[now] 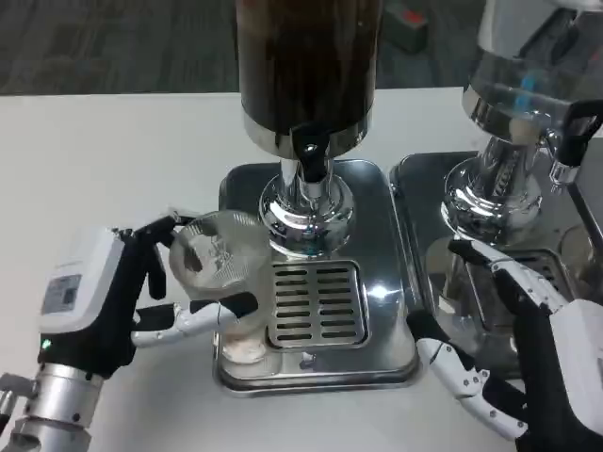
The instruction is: Grasp the cup under the faucet to collect the drink, then remove the cup.
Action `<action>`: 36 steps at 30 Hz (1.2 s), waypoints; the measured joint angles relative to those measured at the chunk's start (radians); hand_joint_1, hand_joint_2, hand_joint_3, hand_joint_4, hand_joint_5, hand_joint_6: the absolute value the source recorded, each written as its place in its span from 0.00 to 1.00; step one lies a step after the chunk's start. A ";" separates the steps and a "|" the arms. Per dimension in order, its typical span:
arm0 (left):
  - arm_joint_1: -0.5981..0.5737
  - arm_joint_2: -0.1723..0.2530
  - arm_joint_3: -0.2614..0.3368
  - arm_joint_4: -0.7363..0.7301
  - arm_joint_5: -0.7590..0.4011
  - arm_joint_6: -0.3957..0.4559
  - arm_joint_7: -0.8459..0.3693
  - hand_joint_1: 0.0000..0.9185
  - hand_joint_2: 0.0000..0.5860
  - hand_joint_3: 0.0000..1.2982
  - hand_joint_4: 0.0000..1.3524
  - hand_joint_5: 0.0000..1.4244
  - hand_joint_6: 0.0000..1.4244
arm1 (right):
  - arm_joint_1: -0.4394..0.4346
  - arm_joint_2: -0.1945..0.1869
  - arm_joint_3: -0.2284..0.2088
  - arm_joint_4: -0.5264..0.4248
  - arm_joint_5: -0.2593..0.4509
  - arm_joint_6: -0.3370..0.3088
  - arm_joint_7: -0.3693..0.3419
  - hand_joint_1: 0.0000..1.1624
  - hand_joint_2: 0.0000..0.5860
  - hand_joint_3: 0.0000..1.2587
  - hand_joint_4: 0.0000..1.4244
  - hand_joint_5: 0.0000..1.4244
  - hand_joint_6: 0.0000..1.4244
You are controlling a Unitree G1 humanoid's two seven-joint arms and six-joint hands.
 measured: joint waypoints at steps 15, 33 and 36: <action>-0.089 -0.058 -0.055 0.066 0.018 0.003 -0.041 0.49 0.04 0.55 0.69 0.78 1.00 | 0.033 0.024 0.009 -0.019 -0.004 0.000 -0.009 0.23 0.40 0.25 0.21 0.19 0.23; -0.219 -0.109 -0.111 0.220 0.019 0.013 -0.046 0.44 0.03 0.52 0.65 0.75 1.00 | 0.066 0.045 0.028 -0.047 -0.029 0.000 -0.033 0.34 0.45 0.28 0.23 0.21 0.24; -0.232 -0.112 -0.116 0.238 0.018 0.011 -0.043 0.42 0.04 0.51 0.63 0.74 1.00 | 0.072 0.051 0.030 -0.049 -0.033 0.001 -0.033 0.35 0.45 0.28 0.23 0.21 0.24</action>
